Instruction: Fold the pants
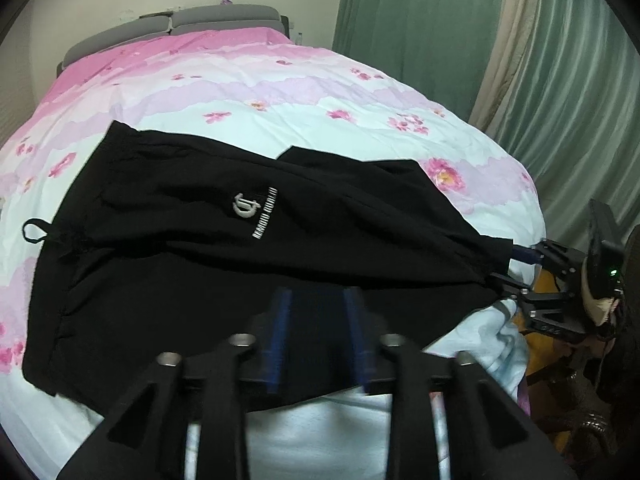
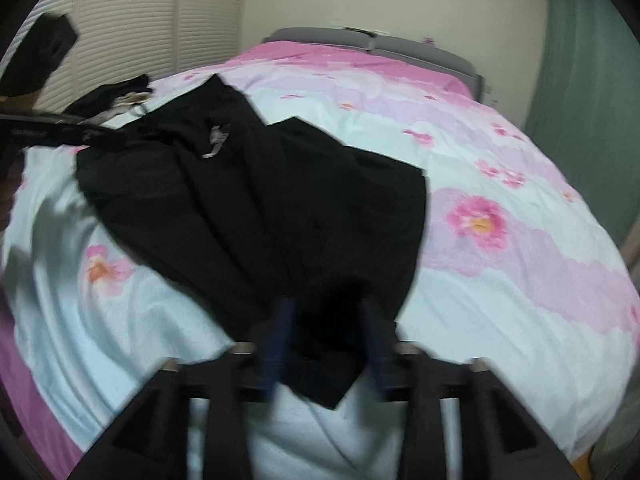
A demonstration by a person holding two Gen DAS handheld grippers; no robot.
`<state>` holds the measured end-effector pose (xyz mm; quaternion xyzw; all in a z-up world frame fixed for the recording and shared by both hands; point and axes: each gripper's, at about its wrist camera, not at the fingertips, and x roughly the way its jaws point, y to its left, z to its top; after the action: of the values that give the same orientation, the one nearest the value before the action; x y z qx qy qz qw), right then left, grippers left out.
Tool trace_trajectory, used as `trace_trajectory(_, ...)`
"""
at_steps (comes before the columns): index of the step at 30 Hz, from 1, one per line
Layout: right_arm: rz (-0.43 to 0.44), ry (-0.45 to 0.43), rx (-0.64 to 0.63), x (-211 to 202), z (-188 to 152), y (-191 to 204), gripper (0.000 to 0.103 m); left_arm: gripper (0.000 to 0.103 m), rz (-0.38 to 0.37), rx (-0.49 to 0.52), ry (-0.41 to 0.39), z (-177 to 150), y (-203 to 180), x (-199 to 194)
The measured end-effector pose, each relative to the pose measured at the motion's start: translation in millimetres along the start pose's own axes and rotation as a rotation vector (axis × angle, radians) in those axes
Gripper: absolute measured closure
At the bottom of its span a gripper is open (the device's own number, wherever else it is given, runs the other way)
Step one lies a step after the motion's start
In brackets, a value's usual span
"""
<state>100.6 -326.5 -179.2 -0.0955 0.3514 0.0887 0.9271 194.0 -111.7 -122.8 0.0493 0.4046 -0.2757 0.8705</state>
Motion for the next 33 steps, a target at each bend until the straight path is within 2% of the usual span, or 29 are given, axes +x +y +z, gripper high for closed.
trace_trajectory(1,0.0,-0.008,0.006,-3,1,0,0.052,0.056,0.005,0.0,-0.009,0,1,-3)
trace_trajectory(6,-0.043,-0.055,0.016,-36,18,-1,0.032,0.034,0.037,-0.002,-0.059,5,10,-27)
trace_trajectory(9,-0.056,-0.117,-0.021,-58,44,5,0.019,0.03,0.063,-0.04,-0.089,9,28,-43)
trace_trajectory(12,-0.019,-0.173,-0.06,-67,84,14,0.018,0.022,0.098,-0.096,-0.112,14,53,-59)
trace_trajectory(14,0.018,-0.191,-0.081,-59,118,23,0.018,0.018,0.154,-0.149,-0.139,20,78,-72)
trace_trajectory(18,0.126,-0.181,-0.11,-14,188,51,0.018,0.018,0.249,-0.263,-0.159,29,134,-86)
trace_trajectory(20,0.217,-0.146,-0.115,27,229,71,0.018,0.018,0.294,-0.306,-0.17,34,162,-90)
trace_trajectory(22,0.281,-0.106,-0.117,62,257,88,0.019,0.018,0.336,-0.334,-0.173,40,188,-90)
trace_trajectory(25,0.333,-0.057,-0.142,118,293,116,0.019,0.018,0.377,-0.343,-0.174,48,214,-84)
trace_trajectory(29,0.365,0.015,-0.206,182,319,152,0.021,0.018,0.39,-0.352,-0.155,57,244,-65)
trace_trajectory(33,0.376,0.084,-0.264,233,333,174,0.035,0.018,0.385,-0.365,-0.139,64,263,-42)
